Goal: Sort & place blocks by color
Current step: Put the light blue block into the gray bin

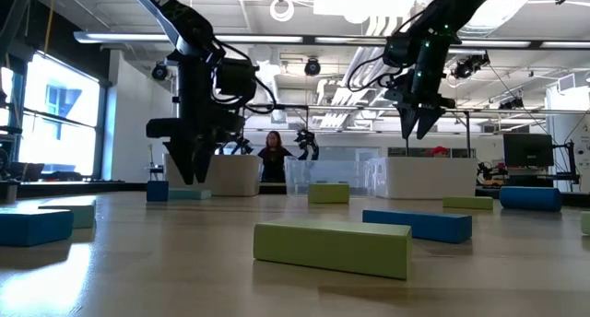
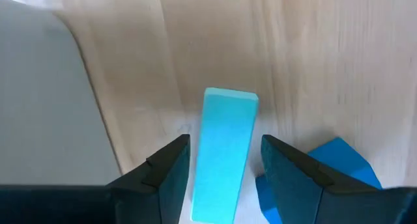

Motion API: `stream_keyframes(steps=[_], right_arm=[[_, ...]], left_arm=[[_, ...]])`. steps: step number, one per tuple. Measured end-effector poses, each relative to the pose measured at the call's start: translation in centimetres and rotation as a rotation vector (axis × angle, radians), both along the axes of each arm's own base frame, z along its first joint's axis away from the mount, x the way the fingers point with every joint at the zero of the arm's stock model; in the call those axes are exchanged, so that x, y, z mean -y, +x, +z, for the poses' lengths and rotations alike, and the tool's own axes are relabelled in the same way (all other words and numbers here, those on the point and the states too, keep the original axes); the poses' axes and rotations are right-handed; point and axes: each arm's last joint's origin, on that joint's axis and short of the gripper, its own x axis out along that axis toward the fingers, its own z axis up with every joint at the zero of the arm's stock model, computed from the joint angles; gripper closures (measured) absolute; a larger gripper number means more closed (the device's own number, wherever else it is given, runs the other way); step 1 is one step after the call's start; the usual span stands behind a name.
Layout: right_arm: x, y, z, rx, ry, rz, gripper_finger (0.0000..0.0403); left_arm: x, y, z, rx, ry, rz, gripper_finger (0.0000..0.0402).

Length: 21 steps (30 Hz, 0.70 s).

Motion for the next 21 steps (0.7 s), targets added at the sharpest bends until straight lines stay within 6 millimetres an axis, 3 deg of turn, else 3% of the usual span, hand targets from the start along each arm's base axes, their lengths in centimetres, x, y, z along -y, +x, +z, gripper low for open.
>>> stream_keyframes(steps=[21], right_arm=[[0.0, 0.0, 0.0, 0.001, 0.001, 0.001, 0.0176]], left_arm=[[-0.6, 0.5, -3.1, -0.108, 0.002, 0.027, 0.0235]])
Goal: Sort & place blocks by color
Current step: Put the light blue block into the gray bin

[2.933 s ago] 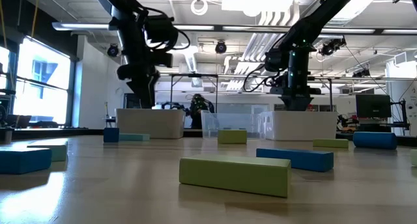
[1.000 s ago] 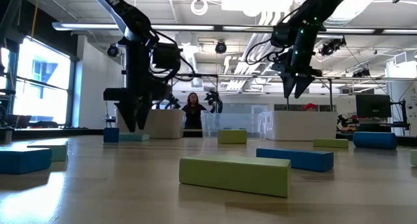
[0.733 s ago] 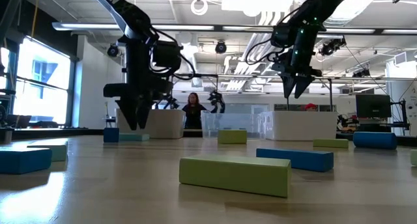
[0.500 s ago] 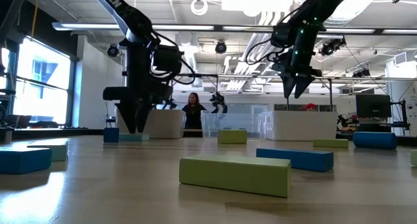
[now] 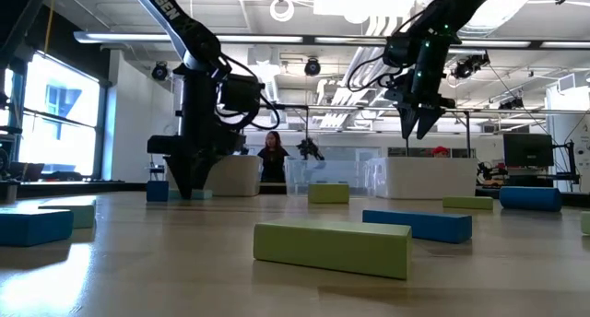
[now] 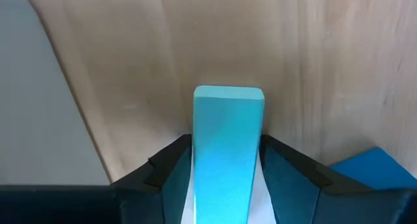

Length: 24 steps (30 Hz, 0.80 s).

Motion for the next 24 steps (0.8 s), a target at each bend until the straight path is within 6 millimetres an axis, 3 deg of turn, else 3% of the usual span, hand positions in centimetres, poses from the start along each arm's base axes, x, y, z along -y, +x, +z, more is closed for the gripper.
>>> stream_keyframes(steps=[8, 11, 17, 24], right_arm=[[-0.4, 0.2, -0.1, -0.018, 0.019, 0.012, 0.0176], [-1.2, 0.6, 0.3, -0.017, 0.017, 0.040, 0.0176], [-3.9, 1.2, 2.4, 0.037, -0.030, 0.102, 0.0176], [-7.8, 1.5, 4.7, 0.098, -0.045, 0.172, 0.0176]], left_arm=[[0.3, -0.1, 0.9, 0.050, -0.011, 0.018, 0.0303], [0.6, 0.1, 1.4, 0.076, -0.018, 0.020, 0.0308], [1.5, 0.5, 2.7, 0.137, -0.024, 0.008, 0.0308], [2.7, 0.5, 5.7, 0.228, 0.047, -0.026, 0.0308]])
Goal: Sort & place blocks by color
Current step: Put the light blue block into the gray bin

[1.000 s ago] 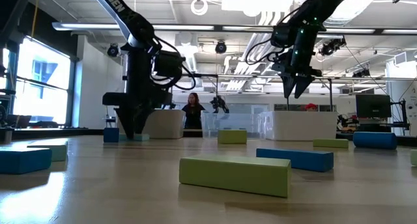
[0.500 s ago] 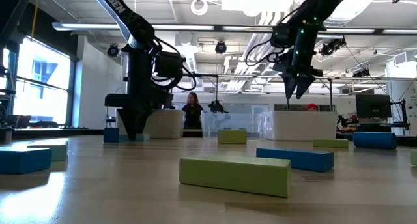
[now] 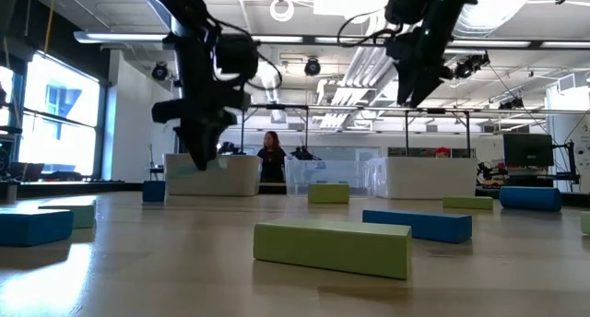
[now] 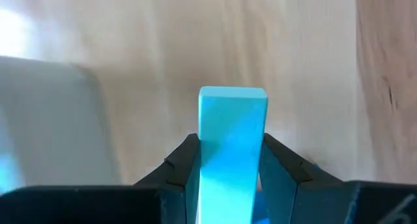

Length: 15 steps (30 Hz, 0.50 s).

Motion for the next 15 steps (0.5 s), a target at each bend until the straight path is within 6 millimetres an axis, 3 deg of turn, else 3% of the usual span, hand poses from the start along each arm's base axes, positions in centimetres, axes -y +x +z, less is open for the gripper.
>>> stream_keyframes(steps=[9, 15], right_arm=[[-4.6, 1.0, 0.0, -0.045, 0.113, 0.106, 0.0176], [-7.1, 2.0, -0.1, -0.048, 0.144, 0.168, 0.0176]], left_arm=[[-1.3, -1.3, 5.3, 0.196, 0.297, 0.045, 0.0308], [-4.0, -2.8, 6.2, 0.261, 0.360, 0.151, 0.0308]])
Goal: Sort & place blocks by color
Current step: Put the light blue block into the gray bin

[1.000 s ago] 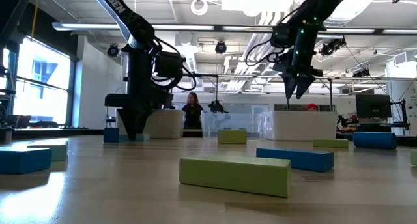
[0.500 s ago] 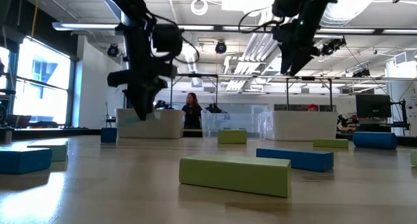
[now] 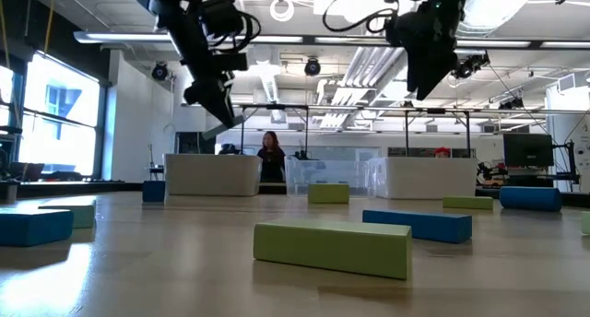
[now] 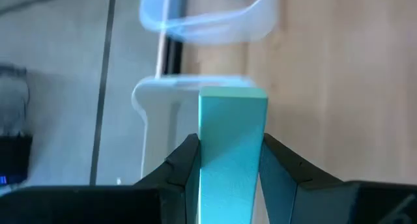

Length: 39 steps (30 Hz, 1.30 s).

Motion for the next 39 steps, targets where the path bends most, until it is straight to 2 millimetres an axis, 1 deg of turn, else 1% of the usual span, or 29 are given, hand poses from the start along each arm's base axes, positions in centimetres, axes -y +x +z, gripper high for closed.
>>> stream_keyframes(steps=[3, 8, 10, 14, 21, 27, 34, 39], right_arm=[[-1.3, 0.3, 0.0, -0.004, 0.017, 0.016, 0.0176], [-3.1, 0.6, -0.2, -0.022, 0.046, 0.023, 0.0176], [-3.8, 0.6, -0.6, -0.032, 0.061, 0.016, 0.0176], [-5.1, 0.5, -2.1, -0.080, 0.096, 0.002, 0.0176], [-7.0, -0.3, -5.2, -0.171, 0.131, -0.079, 0.0176], [-8.2, -1.4, -7.8, -0.251, 0.149, -0.149, 0.0176], [-9.6, -2.2, -9.3, -0.302, 0.152, -0.196, 0.0176], [-10.5, -2.4, -9.5, -0.309, 0.138, -0.216, 0.0176]], left_arm=[[-1.6, -0.7, -0.7, -0.002, -0.003, 0.058, 0.0308], [-3.8, -1.7, -2.1, -0.012, -0.041, 0.130, 0.0308], [-4.4, -2.1, -2.6, -0.010, -0.063, 0.156, 0.0308], [-5.3, -2.5, -3.6, 0.000, -0.118, 0.184, 0.0308], [-5.7, -2.4, -4.9, -0.011, -0.171, 0.188, 0.0308], [-6.0, -2.2, -5.9, -0.032, -0.199, 0.191, 0.0289], [-6.0, -2.1, -6.1, -0.030, -0.211, 0.185, 0.0287], [-6.0, -2.1, -6.1, -0.030, -0.211, 0.185, 0.0281]])
